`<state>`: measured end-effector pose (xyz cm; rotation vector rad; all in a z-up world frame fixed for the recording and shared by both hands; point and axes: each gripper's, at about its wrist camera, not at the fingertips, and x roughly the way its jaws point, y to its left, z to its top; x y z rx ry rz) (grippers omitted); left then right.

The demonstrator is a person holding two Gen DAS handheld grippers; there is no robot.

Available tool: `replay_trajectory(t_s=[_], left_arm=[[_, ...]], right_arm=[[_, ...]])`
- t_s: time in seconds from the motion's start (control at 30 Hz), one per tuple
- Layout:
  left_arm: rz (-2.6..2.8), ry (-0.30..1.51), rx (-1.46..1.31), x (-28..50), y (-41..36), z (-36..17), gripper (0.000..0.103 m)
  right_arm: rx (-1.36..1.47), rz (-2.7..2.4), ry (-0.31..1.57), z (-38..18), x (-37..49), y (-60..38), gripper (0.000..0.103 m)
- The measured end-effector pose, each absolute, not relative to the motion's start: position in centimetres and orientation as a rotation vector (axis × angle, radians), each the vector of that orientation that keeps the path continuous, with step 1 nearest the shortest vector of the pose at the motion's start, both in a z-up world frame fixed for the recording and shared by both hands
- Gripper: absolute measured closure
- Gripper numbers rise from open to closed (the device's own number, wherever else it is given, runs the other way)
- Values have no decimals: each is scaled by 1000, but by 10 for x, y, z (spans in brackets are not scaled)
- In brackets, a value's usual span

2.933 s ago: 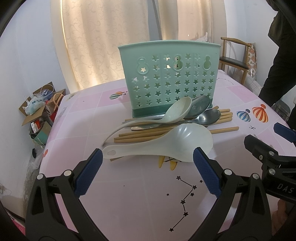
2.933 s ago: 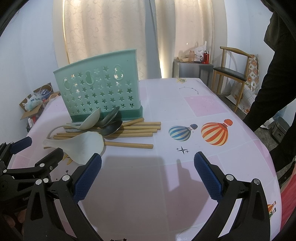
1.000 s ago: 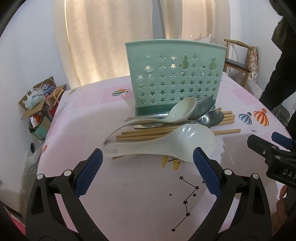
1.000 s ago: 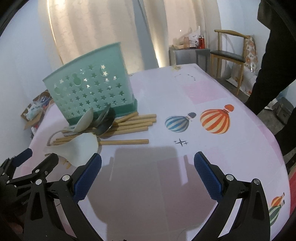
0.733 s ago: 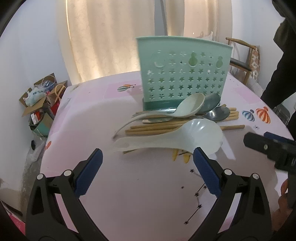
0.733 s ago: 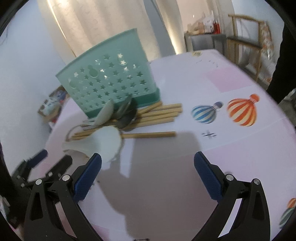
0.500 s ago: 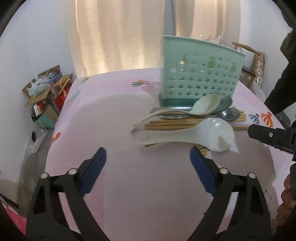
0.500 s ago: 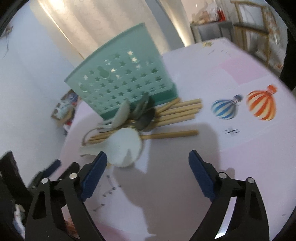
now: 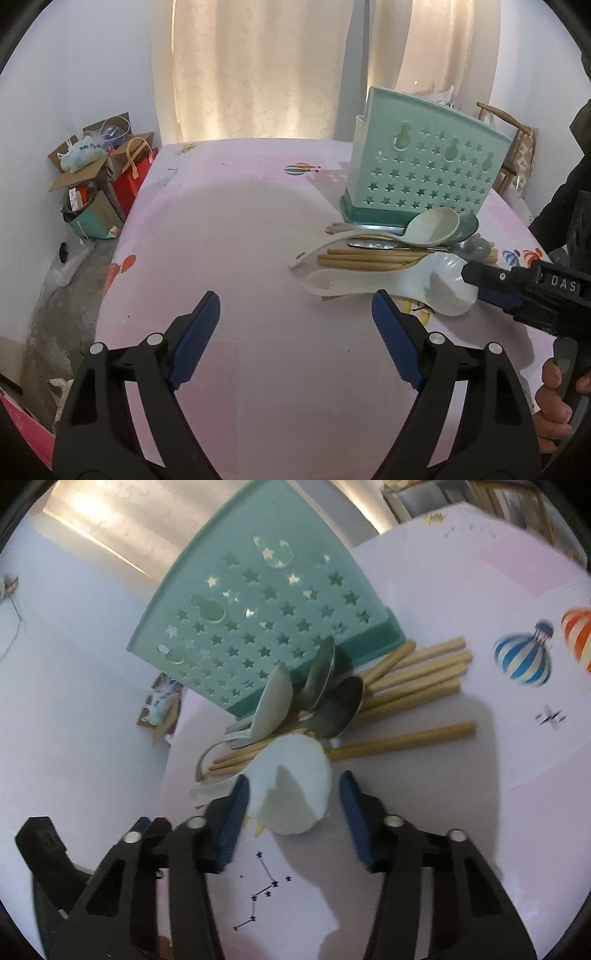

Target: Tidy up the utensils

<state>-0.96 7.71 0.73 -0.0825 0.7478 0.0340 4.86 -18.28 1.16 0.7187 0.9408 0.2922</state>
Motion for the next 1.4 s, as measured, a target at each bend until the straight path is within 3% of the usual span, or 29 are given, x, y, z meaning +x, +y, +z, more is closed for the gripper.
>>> replay_trajectory(t_s=[0.17,0.63,0.87,1.1,1.2,1.23,1.4], left_arm=[[42,747,-87,-7,80,8,23],[-3,732,-7,11,66,21,23],[-63,795,146,50,51,10,44],[-154,870,224,79,48,-1,53],[-166,870,268,85,44,-4,68],[-180,882,268,87,43,-4,78],[-172,878,292,92,45,-5,86]], right_arm=[[693,274,954,6,49,-178,95],[658,194,954,29,24,-246,97],[687,131,989,24,19,-300,97],[694,205,1054,7,20,-292,94],[676,261,1059,8,19,-282,93],[677,286,1059,9,21,-278,93],[685,330,1070,7,23,-266,87]])
